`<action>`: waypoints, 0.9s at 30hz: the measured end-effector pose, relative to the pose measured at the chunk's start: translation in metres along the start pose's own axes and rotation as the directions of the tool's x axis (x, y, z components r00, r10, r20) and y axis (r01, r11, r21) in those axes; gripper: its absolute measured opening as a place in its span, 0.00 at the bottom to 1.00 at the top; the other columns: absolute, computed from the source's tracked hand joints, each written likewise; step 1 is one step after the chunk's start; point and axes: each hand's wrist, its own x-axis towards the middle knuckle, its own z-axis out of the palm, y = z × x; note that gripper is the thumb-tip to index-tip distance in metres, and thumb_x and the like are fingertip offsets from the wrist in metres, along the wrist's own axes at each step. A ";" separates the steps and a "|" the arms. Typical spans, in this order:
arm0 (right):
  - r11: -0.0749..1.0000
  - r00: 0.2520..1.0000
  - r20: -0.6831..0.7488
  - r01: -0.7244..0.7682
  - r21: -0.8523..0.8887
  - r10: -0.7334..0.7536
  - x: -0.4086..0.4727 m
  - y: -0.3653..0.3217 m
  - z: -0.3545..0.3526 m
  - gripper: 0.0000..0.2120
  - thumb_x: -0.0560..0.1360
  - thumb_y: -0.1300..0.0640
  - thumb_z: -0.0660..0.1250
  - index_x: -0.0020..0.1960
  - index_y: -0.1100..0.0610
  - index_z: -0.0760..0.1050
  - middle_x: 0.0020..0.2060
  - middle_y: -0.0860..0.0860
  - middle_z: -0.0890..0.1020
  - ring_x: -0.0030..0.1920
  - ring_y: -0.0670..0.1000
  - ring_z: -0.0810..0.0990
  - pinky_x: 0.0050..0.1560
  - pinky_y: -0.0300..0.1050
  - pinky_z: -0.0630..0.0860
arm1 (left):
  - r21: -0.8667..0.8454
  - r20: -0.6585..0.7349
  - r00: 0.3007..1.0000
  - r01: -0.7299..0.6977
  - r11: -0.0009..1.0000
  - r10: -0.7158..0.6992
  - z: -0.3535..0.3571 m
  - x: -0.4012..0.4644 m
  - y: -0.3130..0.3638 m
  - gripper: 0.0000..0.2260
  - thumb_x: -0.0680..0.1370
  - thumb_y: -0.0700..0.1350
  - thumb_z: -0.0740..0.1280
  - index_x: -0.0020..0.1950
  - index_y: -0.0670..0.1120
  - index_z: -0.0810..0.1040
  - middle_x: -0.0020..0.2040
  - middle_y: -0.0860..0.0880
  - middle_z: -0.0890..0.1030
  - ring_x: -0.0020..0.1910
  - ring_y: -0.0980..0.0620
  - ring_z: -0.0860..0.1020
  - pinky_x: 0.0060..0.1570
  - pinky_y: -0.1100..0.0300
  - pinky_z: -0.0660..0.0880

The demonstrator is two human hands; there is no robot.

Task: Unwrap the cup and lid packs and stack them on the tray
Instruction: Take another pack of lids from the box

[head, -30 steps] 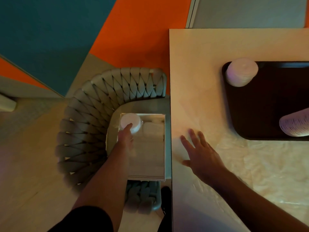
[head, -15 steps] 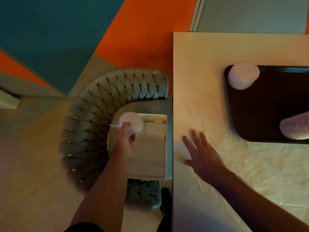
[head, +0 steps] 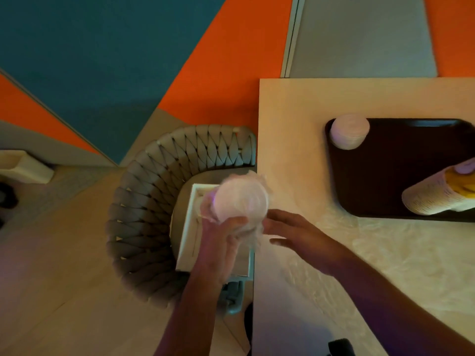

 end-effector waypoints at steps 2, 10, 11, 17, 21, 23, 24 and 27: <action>0.981 0.994 -0.058 0.097 0.165 -0.088 -0.018 -0.005 0.001 0.30 0.68 0.39 0.73 0.65 0.53 0.79 0.59 0.50 0.84 0.62 0.51 0.81 0.62 0.50 0.77 | 0.114 -0.024 1.000 -0.018 0.993 0.021 0.023 -0.014 -0.007 0.38 0.64 0.37 0.75 0.72 0.51 0.68 0.68 0.39 0.74 0.66 0.36 0.75 0.52 0.37 0.79; 0.823 0.943 -0.311 0.266 0.502 -0.115 -0.096 -0.018 -0.050 0.18 0.69 0.63 0.74 0.59 0.61 0.79 0.47 0.55 0.86 0.48 0.53 0.86 0.43 0.44 0.82 | 0.370 -0.075 0.997 0.038 0.928 -0.011 0.092 -0.063 -0.037 0.18 0.73 0.56 0.74 0.57 0.48 0.75 0.59 0.43 0.80 0.53 0.47 0.83 0.49 0.51 0.81; 0.813 0.942 -0.318 0.265 0.519 -0.105 -0.102 -0.019 -0.056 0.18 0.68 0.63 0.73 0.58 0.59 0.79 0.46 0.54 0.86 0.49 0.53 0.86 0.43 0.45 0.83 | 0.440 -0.078 0.997 0.037 0.897 -0.002 0.096 -0.066 -0.037 0.16 0.73 0.55 0.70 0.53 0.46 0.76 0.55 0.42 0.81 0.49 0.48 0.84 0.47 0.52 0.81; 0.722 0.940 -0.332 0.281 0.632 -0.076 -0.141 -0.015 -0.092 0.25 0.68 0.61 0.76 0.64 0.56 0.77 0.53 0.57 0.84 0.52 0.57 0.85 0.43 0.53 0.82 | 0.731 0.109 0.994 -0.090 0.677 0.014 0.150 -0.089 -0.056 0.10 0.82 0.45 0.63 0.44 0.41 0.76 0.36 0.47 0.79 0.39 0.46 0.80 0.41 0.53 0.78; 0.654 0.918 -0.375 0.365 0.663 -0.132 -0.160 -0.014 -0.112 0.24 0.71 0.60 0.74 0.66 0.57 0.76 0.53 0.58 0.83 0.50 0.56 0.84 0.42 0.51 0.82 | 0.797 0.201 0.979 -0.144 0.586 -0.033 0.171 -0.101 -0.081 0.12 0.83 0.43 0.63 0.41 0.40 0.75 0.34 0.43 0.77 0.36 0.45 0.76 0.37 0.58 0.71; 0.635 0.908 -0.396 0.388 0.668 -0.138 -0.167 -0.011 -0.120 0.22 0.71 0.60 0.73 0.64 0.56 0.77 0.53 0.57 0.83 0.49 0.56 0.84 0.41 0.51 0.82 | 0.832 0.182 0.983 -0.135 0.539 -0.035 0.179 -0.104 -0.085 0.13 0.82 0.45 0.64 0.39 0.42 0.75 0.32 0.44 0.77 0.33 0.48 0.75 0.36 0.62 0.70; 0.634 0.902 -0.413 0.394 0.665 -0.127 -0.172 -0.010 -0.125 0.21 0.70 0.59 0.72 0.62 0.53 0.78 0.53 0.57 0.84 0.49 0.56 0.84 0.43 0.52 0.83 | 0.854 0.159 0.986 -0.118 0.507 -0.038 0.185 -0.106 -0.085 0.15 0.82 0.48 0.64 0.37 0.44 0.74 0.31 0.45 0.76 0.31 0.51 0.75 0.35 0.63 0.70; 0.642 0.876 -0.468 0.428 0.637 -0.120 -0.178 -0.006 -0.132 0.18 0.67 0.57 0.73 0.55 0.44 0.81 0.54 0.53 0.85 0.55 0.55 0.84 0.52 0.54 0.81 | 0.863 0.098 0.979 0.005 0.505 -0.178 0.205 -0.115 -0.082 0.25 0.76 0.64 0.64 0.37 0.42 0.76 0.32 0.46 0.80 0.30 0.53 0.78 0.37 0.60 0.72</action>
